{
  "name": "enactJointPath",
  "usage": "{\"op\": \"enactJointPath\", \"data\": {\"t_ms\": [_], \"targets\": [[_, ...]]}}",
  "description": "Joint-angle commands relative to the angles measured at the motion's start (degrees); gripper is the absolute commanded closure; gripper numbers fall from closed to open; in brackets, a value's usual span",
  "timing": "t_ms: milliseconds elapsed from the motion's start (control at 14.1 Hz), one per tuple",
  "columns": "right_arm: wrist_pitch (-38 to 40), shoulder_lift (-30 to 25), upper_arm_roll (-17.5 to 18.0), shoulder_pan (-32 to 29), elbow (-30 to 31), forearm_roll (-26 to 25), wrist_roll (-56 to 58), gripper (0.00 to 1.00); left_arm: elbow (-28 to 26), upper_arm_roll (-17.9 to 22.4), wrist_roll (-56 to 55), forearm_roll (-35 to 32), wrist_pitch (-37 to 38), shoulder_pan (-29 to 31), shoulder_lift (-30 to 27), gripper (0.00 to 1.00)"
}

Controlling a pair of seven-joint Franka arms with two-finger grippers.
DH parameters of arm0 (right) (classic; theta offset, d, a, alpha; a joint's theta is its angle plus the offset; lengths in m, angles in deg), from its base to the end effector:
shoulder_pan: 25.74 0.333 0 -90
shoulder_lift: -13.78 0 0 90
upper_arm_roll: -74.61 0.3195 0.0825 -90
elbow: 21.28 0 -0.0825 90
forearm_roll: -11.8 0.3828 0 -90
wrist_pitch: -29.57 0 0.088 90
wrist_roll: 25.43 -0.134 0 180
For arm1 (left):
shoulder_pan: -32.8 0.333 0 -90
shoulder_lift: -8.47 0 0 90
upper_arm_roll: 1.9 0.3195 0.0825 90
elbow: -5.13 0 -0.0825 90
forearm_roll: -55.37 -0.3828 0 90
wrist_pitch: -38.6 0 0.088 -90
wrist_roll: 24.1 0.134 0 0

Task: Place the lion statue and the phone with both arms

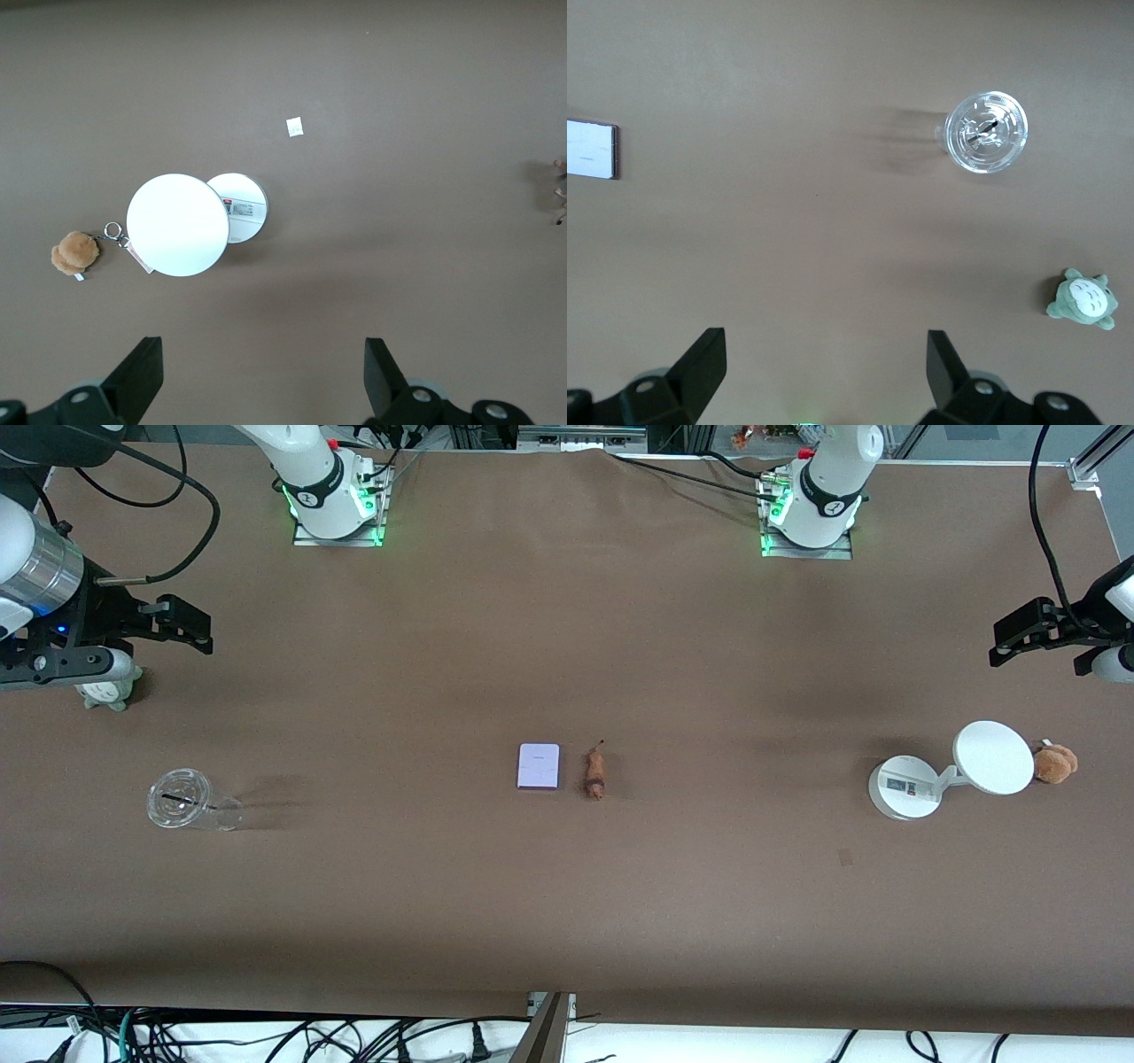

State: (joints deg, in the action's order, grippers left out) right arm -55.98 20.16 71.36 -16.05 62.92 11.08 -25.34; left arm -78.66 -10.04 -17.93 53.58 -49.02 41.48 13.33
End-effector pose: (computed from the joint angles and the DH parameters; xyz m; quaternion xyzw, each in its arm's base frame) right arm 0.5733 0.0647 0.5789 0.9974 0.0567 -0.0432 0.0118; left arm 0.5753 0.0132 0.6008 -0.9987 0.0484 0.0091 0.0091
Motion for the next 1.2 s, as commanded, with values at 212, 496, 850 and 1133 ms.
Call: {"op": "enactJointPath", "data": {"t_ms": [212, 496, 850, 1133], "targets": [[0.5, 0.5, 0.2, -0.3, -1.3, 0.2, -0.4, 0.0, -1.1, 0.0, 1.0, -0.1, -1.6, 0.0, -0.9, 0.0], [0.4, 0.5, 0.2, -0.3, -1.3, 0.2, -0.4, 0.0, -1.1, 0.1, 0.9, 0.1, -1.7, 0.2, -0.6, 0.0], [0.4, 0.5, 0.2, -0.3, -1.3, 0.1, -0.4, 0.0, -1.2, 0.4, 1.0, 2.1, -3.2, 0.9, -0.5, 0.0], [0.4, 0.5, 0.1, -0.4, -1.3, 0.1, -0.4, 0.0, -1.2, 0.5, 1.1, 1.6, -1.9, 0.9, -0.5, 0.0]]}}
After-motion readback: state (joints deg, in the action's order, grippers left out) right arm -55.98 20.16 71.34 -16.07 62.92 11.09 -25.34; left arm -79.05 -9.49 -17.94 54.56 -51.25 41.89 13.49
